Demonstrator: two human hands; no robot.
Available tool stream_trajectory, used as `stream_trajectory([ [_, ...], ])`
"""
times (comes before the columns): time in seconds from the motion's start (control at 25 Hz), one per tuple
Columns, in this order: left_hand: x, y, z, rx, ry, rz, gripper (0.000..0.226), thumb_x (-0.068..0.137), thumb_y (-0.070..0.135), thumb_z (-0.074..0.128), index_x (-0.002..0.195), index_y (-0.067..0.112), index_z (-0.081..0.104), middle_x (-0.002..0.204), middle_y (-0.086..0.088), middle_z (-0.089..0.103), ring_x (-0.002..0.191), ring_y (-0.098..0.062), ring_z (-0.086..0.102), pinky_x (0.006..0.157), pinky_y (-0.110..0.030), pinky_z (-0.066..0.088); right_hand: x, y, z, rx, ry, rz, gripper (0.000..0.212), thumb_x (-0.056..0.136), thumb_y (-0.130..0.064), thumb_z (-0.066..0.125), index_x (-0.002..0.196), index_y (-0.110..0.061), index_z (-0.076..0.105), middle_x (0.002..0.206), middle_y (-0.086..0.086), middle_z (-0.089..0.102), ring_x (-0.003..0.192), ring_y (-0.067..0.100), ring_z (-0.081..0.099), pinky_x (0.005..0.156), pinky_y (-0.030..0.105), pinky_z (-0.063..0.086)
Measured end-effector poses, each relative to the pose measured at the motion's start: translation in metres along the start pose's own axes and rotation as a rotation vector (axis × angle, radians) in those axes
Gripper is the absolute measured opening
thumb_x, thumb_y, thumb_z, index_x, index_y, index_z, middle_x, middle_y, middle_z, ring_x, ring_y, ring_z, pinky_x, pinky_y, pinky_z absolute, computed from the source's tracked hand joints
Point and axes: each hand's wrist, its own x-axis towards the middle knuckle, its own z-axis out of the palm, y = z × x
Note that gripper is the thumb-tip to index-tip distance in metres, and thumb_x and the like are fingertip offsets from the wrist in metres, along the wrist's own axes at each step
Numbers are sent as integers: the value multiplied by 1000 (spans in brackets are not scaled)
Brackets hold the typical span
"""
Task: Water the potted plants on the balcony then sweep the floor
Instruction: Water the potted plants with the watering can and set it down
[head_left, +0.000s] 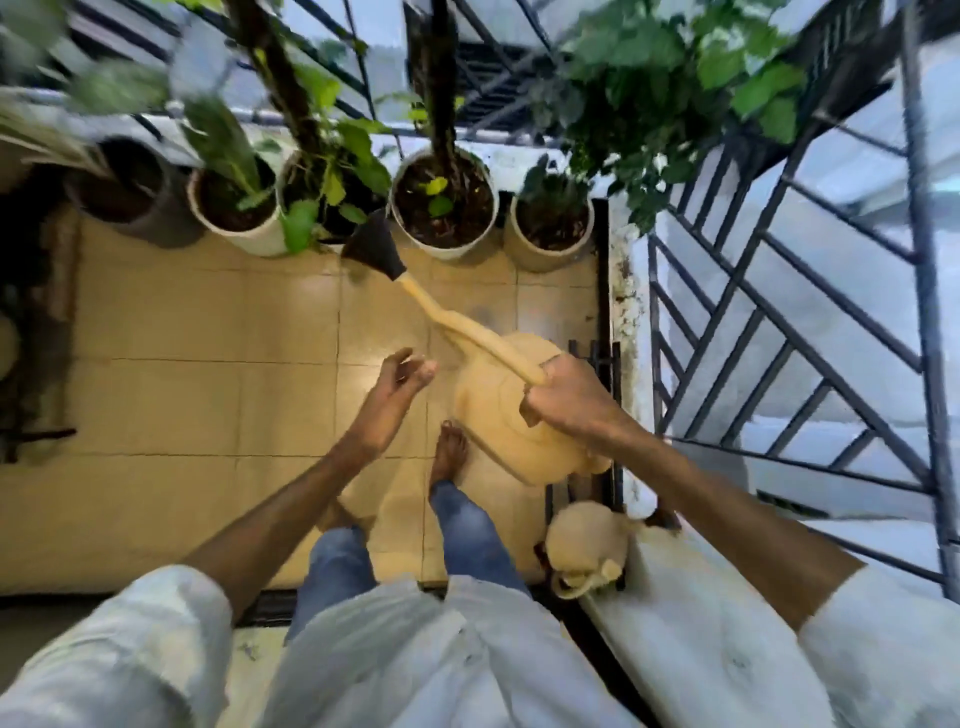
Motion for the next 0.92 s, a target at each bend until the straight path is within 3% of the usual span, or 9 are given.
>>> stream_trajectory([
  [0.08,-25,27,-7,-165,85,126,60,99,38,67,151,16,44,135,3,63,120,-1,61,104,-26,46,-27,-53,-1,-92,-69,-137,32,51,-21,66,74,1,63,63,12,57,60,31,56,50,47,48],
  [0.24,-73,82,-59,-611,257,296,25,97,10,62,121,12,69,122,-23,71,117,-31,68,97,-39,58,-85,-165,1,-244,-153,-319,19,54,-14,68,66,-4,58,58,5,59,57,24,60,48,45,49],
  [0.36,-119,114,-108,-801,352,295,25,85,40,81,86,14,78,88,-17,72,90,-32,68,96,-53,55,-129,-240,14,-291,-190,-396,22,61,-7,73,53,-14,53,53,1,55,53,22,55,52,39,44],
  [0.48,-166,133,-156,-871,464,297,41,80,39,84,49,18,66,52,-5,61,62,-24,61,88,-44,58,-156,-294,30,-258,-230,-472,22,64,-11,73,59,-20,53,57,4,51,55,19,49,58,39,37],
  [0.6,-212,142,-212,-913,563,289,34,77,29,86,54,17,64,51,-4,60,54,-19,60,64,-37,57,-180,-319,45,-107,-178,-660,15,82,-14,76,73,-14,64,65,-1,58,62,13,52,62,32,40],
  [0.68,-237,141,-249,-914,664,311,26,82,15,82,63,14,65,49,-1,61,45,-13,59,53,-29,52,-187,-307,78,85,-44,-710,34,89,-45,77,81,-13,70,68,-5,62,64,7,55,61,23,42],
  [0.76,-255,134,-280,-845,724,345,22,84,12,81,68,14,67,48,3,64,43,-8,59,50,-25,50,-183,-291,126,271,86,-603,57,73,-81,74,70,-24,75,60,-8,61,57,4,53,56,23,41],
  [0.84,-270,116,-314,-823,751,368,23,85,8,80,68,14,65,48,3,64,43,-7,58,49,-23,49,-175,-299,180,362,161,-557,55,67,-80,78,61,-26,75,53,-7,60,52,5,51,53,25,39],
  [0.92,-284,99,-351,-873,734,342,18,85,-2,73,72,8,65,50,-2,62,41,-8,57,44,-22,48,-177,-331,223,419,204,-581,44,74,-58,86,60,-19,73,50,-6,60,48,4,52,49,22,39],
])
